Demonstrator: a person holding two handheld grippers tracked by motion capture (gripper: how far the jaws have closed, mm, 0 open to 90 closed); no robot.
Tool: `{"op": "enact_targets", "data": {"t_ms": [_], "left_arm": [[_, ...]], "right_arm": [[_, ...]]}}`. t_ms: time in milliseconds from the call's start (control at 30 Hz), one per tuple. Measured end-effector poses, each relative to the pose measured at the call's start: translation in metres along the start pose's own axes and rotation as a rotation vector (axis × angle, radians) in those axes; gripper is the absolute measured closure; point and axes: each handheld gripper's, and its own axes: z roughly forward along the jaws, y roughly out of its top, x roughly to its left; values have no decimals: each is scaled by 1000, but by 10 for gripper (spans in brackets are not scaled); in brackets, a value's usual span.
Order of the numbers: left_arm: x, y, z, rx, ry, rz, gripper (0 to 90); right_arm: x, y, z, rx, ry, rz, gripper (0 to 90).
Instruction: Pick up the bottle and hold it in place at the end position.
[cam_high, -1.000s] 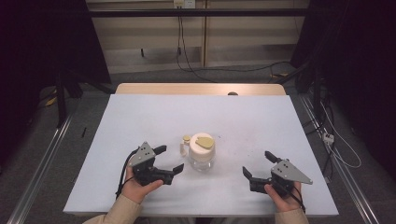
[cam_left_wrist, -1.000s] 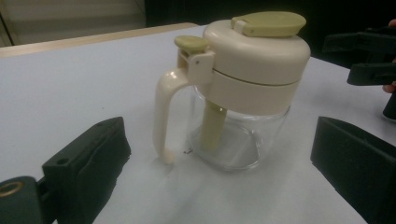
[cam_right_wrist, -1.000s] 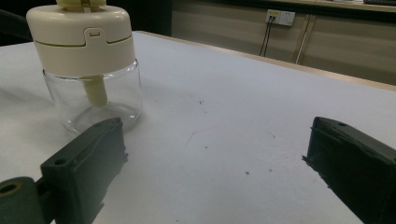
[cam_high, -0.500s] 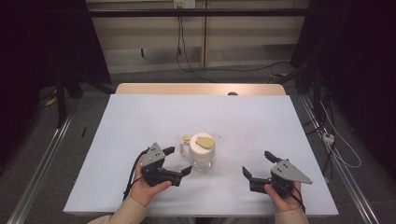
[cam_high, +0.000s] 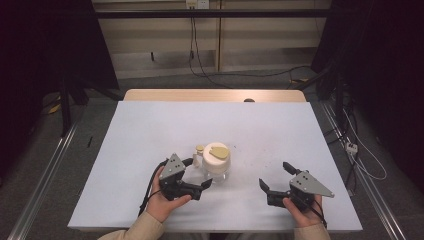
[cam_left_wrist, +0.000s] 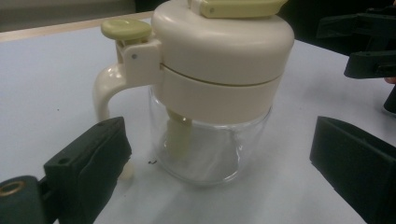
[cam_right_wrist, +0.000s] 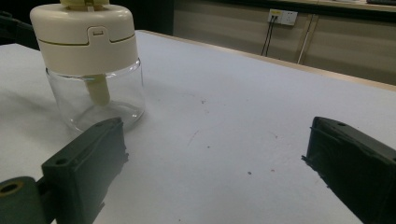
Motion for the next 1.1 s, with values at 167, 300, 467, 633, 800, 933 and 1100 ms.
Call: {"op": "enact_targets", "data": {"t_ms": [167, 300, 467, 633, 800, 933, 1100], "left_arm": [[-2, 2, 6, 10, -1, 11, 43], [-4, 3, 10, 19, 7, 11, 43], [-3, 3, 14, 32, 27, -7, 43], [-4, 4, 18, 39, 31, -6, 43], [-6, 5, 22, 37, 30, -12, 43], [-7, 5, 26, 45, 40, 1, 44], [-8, 4, 33, 56, 58, 0, 45]], "right_arm": [[-1, 0, 0, 1, 2, -4, 40], [0, 0, 0, 0, 2, -4, 41], [-1, 0, 0, 2, 2, -4, 41], [-1, 0, 0, 3, 0, -4, 42], [-1, 0, 0, 3, 1, -4, 43], [-1, 0, 0, 3, 1, -4, 43], [-1, 0, 0, 6, 0, -3, 44]]}}
